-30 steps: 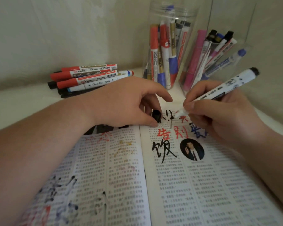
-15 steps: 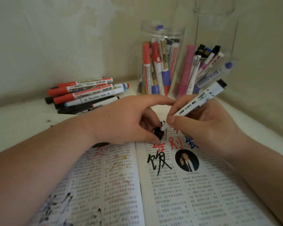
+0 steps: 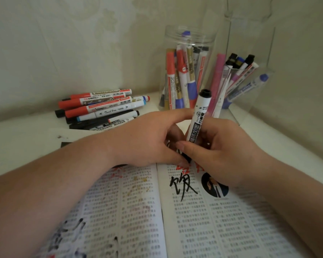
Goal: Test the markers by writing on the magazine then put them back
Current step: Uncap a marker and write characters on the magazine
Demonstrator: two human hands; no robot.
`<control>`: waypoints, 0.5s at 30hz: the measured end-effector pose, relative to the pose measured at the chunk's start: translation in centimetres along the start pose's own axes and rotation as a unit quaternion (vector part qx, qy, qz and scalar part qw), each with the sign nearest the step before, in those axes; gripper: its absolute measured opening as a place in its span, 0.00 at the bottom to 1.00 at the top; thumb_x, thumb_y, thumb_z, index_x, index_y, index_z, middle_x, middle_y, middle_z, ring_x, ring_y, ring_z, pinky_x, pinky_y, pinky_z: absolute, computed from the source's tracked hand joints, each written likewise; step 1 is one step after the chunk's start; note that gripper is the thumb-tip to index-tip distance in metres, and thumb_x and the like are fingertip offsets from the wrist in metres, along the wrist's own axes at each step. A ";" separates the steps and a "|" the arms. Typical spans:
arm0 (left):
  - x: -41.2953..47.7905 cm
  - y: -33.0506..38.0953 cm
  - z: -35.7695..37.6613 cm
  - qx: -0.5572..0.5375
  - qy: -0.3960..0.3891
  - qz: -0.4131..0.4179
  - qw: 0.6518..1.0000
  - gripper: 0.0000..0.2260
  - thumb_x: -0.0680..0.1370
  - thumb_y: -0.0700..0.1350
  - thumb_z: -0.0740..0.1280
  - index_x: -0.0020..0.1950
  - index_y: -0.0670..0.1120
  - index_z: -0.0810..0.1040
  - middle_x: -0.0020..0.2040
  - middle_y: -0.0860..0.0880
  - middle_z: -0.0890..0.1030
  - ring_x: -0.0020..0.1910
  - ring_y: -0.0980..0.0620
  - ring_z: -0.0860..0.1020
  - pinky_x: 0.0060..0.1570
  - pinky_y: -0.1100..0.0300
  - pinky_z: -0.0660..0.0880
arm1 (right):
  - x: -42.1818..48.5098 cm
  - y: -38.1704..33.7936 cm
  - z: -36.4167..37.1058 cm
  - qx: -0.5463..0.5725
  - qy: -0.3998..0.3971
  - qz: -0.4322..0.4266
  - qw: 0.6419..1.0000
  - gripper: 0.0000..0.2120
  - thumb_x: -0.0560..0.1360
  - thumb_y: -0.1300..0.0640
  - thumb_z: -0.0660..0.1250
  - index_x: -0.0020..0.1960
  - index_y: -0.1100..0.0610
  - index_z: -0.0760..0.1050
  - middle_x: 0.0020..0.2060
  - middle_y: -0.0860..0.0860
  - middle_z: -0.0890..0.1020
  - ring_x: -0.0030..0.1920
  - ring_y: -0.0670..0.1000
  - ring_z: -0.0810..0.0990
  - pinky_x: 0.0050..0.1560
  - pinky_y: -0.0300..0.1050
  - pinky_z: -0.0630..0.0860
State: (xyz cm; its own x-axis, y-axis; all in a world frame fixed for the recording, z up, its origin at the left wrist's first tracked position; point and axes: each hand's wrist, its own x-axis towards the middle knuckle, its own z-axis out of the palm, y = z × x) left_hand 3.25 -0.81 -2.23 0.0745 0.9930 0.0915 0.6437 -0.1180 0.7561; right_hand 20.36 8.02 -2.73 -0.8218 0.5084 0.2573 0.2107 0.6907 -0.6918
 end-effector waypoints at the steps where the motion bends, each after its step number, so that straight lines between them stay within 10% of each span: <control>1: 0.0 -0.1 0.0 -0.001 0.003 -0.003 1.000 0.39 0.69 0.42 0.81 0.73 0.64 0.67 0.42 0.56 0.85 0.44 0.55 0.84 0.51 0.52 0.79 | 0.1 0.0 0.1 0.000 -0.004 0.001 1.000 0.01 0.75 0.54 0.73 0.45 0.50 0.82 0.35 0.49 0.83 0.35 0.50 0.81 0.39 0.51 0.78; 6: -0.2 -0.8 -0.6 -0.010 0.021 -0.015 1.000 0.42 0.68 0.44 0.82 0.77 0.57 0.67 0.44 0.55 0.85 0.46 0.49 0.84 0.53 0.42 0.78 | 0.1 -0.1 0.1 0.019 -0.029 -0.007 0.999 0.04 0.76 0.56 0.73 0.46 0.48 0.82 0.37 0.48 0.84 0.36 0.48 0.81 0.38 0.43 0.79; 15: -1.1 0.0 -1.8 0.063 0.019 -0.032 0.997 0.22 0.68 0.52 0.81 0.59 0.59 0.80 0.45 0.62 0.85 0.41 0.62 0.79 0.47 0.59 0.78 | -0.6 -0.1 0.2 0.008 -0.018 -0.005 1.000 0.07 0.76 0.53 0.74 0.42 0.43 0.80 0.32 0.49 0.79 0.30 0.45 0.73 0.34 0.43 0.73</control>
State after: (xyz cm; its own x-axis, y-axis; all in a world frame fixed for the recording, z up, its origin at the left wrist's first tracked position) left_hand 1.79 -1.94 -1.16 0.0023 0.9974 0.0717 0.7370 -0.0501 0.6741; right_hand 20.74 7.52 -3.00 -0.8429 0.4819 0.2394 0.1939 0.6870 -0.7003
